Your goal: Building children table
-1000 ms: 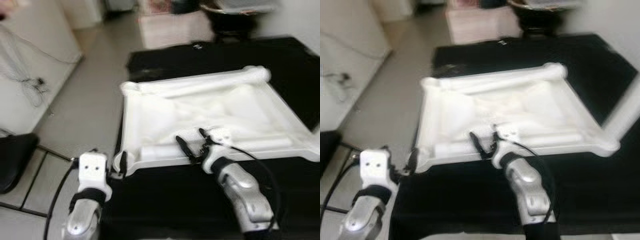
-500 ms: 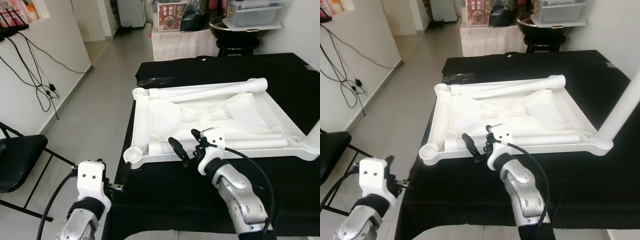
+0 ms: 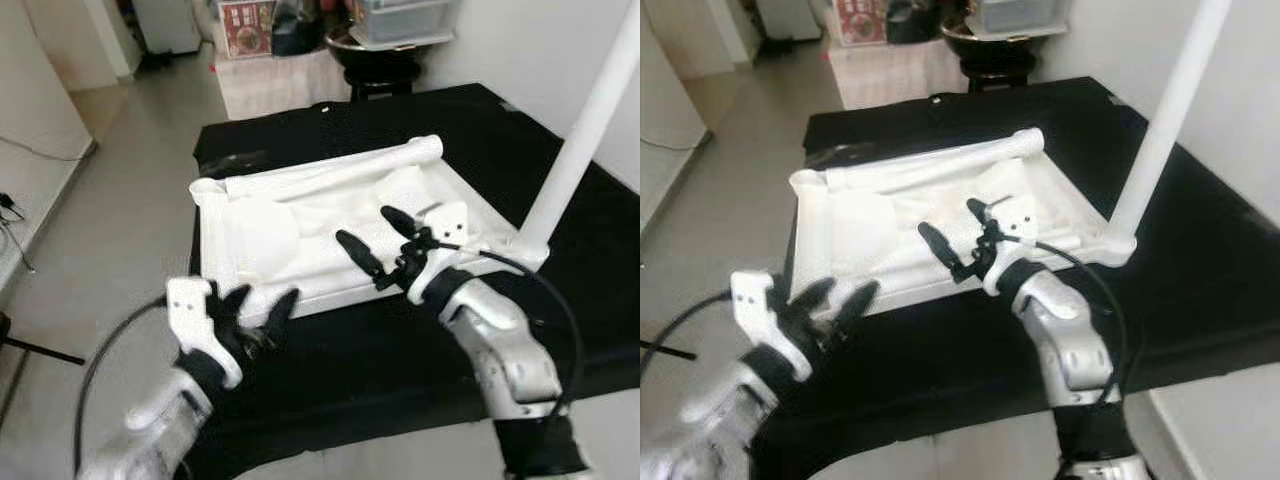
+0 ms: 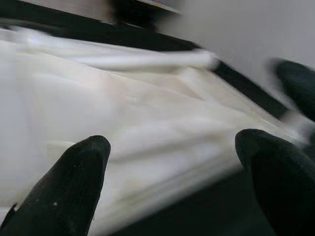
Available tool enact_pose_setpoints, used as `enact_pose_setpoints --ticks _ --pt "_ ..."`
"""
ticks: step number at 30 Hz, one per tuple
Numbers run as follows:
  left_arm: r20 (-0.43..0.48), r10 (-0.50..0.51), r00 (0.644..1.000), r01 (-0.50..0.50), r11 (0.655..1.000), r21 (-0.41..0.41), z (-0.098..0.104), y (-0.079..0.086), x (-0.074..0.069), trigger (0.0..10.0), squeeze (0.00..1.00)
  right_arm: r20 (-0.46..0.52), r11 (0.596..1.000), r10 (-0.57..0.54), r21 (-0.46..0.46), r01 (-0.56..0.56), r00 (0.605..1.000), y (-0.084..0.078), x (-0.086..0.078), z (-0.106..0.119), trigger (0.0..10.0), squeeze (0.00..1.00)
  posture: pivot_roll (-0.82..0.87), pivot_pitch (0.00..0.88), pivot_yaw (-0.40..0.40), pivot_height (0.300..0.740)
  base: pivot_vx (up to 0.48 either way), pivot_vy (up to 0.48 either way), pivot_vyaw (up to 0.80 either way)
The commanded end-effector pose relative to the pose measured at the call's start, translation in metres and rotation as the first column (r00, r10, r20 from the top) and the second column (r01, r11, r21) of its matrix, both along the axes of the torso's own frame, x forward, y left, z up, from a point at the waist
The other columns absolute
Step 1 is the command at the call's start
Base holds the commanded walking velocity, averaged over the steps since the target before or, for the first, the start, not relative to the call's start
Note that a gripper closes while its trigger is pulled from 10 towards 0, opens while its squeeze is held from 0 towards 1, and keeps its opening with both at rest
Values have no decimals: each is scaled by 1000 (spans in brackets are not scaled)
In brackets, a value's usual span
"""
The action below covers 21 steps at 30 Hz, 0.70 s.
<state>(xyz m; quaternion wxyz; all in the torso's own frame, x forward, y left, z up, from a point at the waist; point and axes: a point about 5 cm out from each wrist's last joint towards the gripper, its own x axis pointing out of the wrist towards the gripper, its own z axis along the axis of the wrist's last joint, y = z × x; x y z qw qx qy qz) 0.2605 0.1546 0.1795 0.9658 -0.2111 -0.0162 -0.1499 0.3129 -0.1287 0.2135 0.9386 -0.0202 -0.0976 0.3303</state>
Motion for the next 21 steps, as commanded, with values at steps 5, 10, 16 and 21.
enact_pose_setpoints --ticks 5,10,16,21 --pt "-210 -7 978 -2 999 -41 -22 12 14 10000 0 9 998 14 -55 -14 1000 7 1 1 10000 0 -69 95 53 740 0 0 0" --pt "-224 -170 960 139 979 -147 -17 -9 28 10000 0 2 999 5 -51 -5 1000 7 1 1 10000 0 -78 94 58 740 0 0 0" --pt "-232 -232 945 206 970 -132 -11 -18 37 10000 0 -4 998 11 -57 -11 1000 9 -1 -1 10000 0 -86 93 64 740 0 0 0" --pt "-263 -215 941 190 975 -116 -8 -11 50 10000 0 -8 998 3 -63 -3 1000 9 -2 -3 10000 0 -90 94 74 740 0 0 0"
